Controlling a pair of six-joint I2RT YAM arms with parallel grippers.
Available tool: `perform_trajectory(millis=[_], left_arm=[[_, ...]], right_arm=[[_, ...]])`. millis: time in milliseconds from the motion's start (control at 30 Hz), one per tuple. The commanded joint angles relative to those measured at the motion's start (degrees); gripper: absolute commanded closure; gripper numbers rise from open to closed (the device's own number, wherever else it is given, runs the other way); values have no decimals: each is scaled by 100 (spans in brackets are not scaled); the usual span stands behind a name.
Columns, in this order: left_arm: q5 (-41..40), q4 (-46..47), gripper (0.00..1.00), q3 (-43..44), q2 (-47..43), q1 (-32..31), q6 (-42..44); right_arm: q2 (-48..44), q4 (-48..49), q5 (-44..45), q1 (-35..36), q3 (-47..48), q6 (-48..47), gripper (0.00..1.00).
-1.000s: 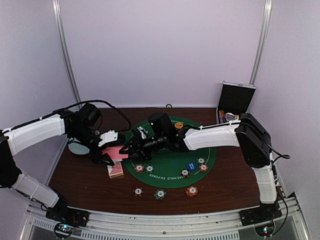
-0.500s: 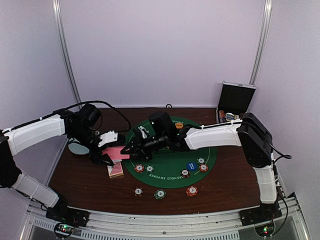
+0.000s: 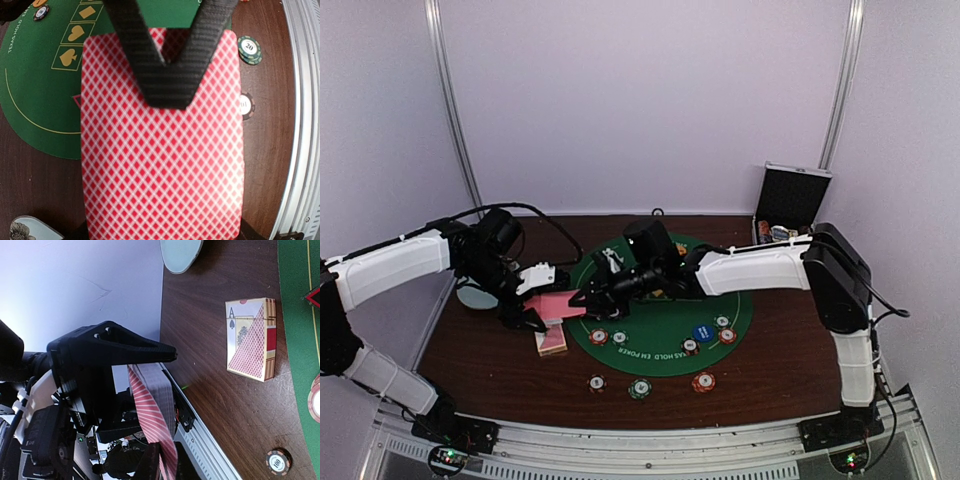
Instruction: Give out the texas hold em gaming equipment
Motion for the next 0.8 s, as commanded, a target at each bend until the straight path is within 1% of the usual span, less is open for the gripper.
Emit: perform_trajectory(millis=[0,300,500,600,667,767], left_arm=[[16,126,67,-30,-10,63,-57],[-9,47,71,-65,-54,264,-6],[-86,-46,72,-94,-108,298,9],[-85,-80,72,-92,-157,298,4],[-117,-89,72,-94,-176,298,-1],[-137,-167,72,-67,-168,298,-3]], right_arm=[[-376,-72,54,-118,-162,-127,88],[-621,-130,-67,-473,-393,-227,89],[-496,-262,-188,-803,-269,-376,89],[-199,-512,-236,-970,8,-545,90],[94,-699,-251,-1039,356,-686,90],[650,-1385,-212,-1067,1093,-1001,90]])
